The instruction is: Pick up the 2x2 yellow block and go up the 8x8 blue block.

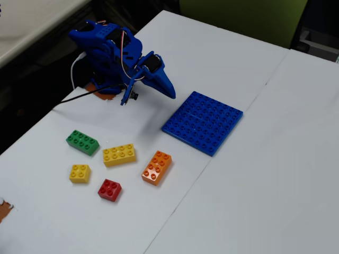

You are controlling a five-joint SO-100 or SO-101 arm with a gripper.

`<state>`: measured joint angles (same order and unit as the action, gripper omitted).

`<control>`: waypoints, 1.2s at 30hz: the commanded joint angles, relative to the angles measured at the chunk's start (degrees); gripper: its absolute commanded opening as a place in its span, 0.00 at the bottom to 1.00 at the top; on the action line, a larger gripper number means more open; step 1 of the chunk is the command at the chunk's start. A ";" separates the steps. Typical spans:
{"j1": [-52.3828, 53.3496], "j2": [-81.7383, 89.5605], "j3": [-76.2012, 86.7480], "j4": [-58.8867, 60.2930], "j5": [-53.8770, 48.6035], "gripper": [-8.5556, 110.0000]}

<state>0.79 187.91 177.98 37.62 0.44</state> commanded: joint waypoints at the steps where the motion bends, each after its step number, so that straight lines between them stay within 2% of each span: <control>1: -0.35 2.37 2.37 0.18 -0.44 0.07; 6: -1.23 2.37 2.37 -0.79 -0.62 0.07; 9: -1.41 2.11 1.67 -2.72 -5.36 0.07; 13: -0.79 0.70 -0.88 -5.80 -6.50 0.07; 20: 0.35 -12.13 -15.03 -5.27 -10.72 0.07; 23: 1.05 -20.21 -24.52 -1.76 -12.04 0.07; 28: 1.76 -34.10 -42.01 7.65 -21.80 0.07; 36: 5.36 -52.65 -72.86 32.08 -49.83 0.07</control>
<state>4.83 139.66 117.51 61.79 -39.55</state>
